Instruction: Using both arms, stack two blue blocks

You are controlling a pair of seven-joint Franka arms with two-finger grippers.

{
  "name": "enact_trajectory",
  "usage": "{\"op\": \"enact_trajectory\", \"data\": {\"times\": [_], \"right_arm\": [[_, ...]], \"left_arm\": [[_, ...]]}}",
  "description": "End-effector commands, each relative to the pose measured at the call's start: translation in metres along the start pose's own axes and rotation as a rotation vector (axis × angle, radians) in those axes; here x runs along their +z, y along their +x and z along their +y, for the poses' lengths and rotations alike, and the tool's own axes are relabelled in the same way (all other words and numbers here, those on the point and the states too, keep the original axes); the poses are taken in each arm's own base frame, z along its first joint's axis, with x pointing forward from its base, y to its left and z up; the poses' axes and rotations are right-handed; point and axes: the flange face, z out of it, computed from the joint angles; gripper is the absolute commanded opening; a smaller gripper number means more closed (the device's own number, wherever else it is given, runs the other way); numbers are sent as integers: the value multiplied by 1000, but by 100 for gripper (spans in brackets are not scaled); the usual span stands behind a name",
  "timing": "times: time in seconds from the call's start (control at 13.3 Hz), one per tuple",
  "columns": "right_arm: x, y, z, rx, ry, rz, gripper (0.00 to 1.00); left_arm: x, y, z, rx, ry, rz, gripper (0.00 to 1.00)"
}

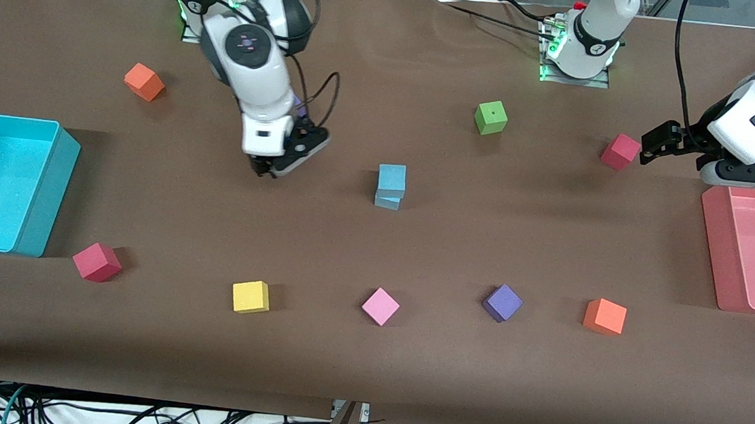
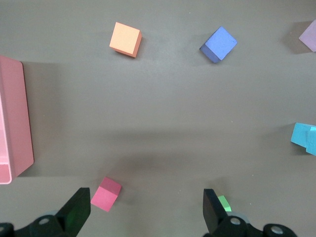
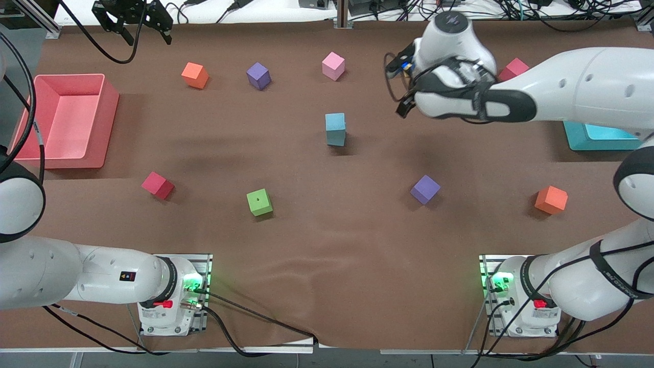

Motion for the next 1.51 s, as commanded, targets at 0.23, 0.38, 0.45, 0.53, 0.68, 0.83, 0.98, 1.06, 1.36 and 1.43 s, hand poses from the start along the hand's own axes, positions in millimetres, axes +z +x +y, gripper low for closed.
{"op": "enact_trajectory", "data": {"times": [0.23, 0.38, 0.45, 0.53, 0.68, 0.83, 0.98, 1.06, 1.36, 1.43], "right_arm": [[-77, -25, 165, 297, -30, -36, 100], [-94, -41, 221, 395, -47, -18, 100], [-105, -53, 245, 440, -56, -5, 100], [-115, -67, 270, 491, -63, 2, 100], [-135, -101, 316, 579, -80, 22, 100], [-164, -132, 342, 642, -92, 69, 100], [-175, -145, 350, 671, -91, 70, 100], [-175, -148, 347, 687, -65, 42, 100], [-197, -144, 335, 876, -3, 27, 100], [-194, -139, 330, 906, 10, 26, 100]], "left_arm": [[-9, -6, -9, 4, 0, -34, 100], [-8, -4, -9, 3, 0, -35, 100], [-7, -4, -10, 1, 0, -37, 100], [-8, -4, -8, 7, 1, -35, 100], [-8, -5, -6, 10, 2, -34, 100], [-9, -5, -5, 13, 1, -34, 100], [-13, -5, -5, 12, 0, -26, 100], [-13, -5, -5, 10, 0, -26, 100], [-12, -6, -5, 12, 1, -38, 100], [-12, -6, -6, 10, 2, -38, 100]]}}
